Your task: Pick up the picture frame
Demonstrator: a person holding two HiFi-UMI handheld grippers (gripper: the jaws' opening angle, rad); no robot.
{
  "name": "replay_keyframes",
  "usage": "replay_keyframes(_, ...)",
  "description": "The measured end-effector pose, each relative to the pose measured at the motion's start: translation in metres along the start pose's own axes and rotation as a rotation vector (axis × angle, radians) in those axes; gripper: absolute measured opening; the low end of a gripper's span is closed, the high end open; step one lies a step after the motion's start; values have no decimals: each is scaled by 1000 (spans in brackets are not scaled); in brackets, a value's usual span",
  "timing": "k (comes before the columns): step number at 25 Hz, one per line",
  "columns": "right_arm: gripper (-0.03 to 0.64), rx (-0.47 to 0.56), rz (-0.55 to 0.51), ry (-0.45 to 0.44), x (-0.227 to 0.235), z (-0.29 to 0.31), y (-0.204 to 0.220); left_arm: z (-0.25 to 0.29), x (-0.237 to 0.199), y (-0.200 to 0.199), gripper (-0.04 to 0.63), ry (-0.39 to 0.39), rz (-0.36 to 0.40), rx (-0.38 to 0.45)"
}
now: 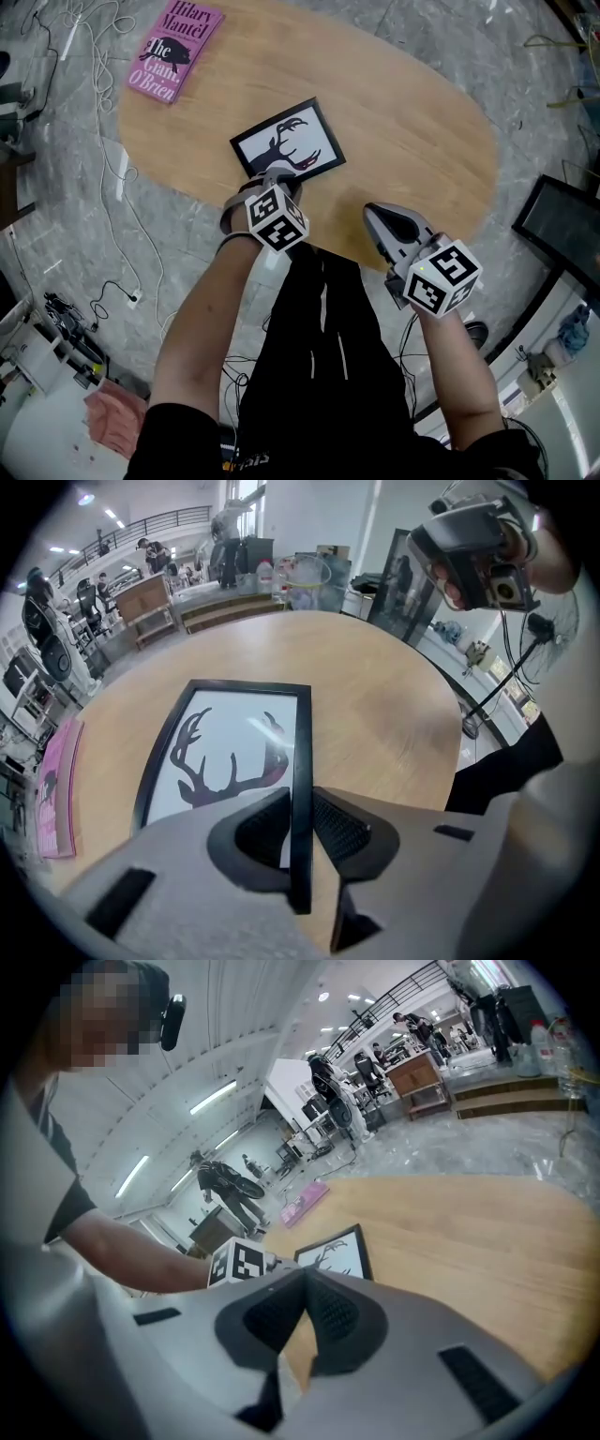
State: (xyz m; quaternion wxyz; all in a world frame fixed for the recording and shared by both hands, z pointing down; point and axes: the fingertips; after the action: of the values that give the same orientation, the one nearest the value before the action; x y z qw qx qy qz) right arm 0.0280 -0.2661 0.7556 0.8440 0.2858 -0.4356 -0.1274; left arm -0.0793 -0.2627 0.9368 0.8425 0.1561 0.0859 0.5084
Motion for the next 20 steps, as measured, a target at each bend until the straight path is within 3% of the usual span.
replay_keyframes(8,6,3,10,-3,-4,-2,-4,-1,0,-1,72,-44,13,0)
replay_keyframes(20,6,52,9,10,-12,-17,-43,-45,-29,-33,72,-50,-215,113)
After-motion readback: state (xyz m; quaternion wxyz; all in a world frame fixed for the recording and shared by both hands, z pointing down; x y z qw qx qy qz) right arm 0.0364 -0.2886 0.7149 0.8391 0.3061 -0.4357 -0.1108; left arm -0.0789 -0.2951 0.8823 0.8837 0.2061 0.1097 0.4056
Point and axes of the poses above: the fingertips, and each gripper's own axes: z forward along the fingers, x to its right, y out of its underside, and after that the axes turned 8 degrees about -y, right-handed
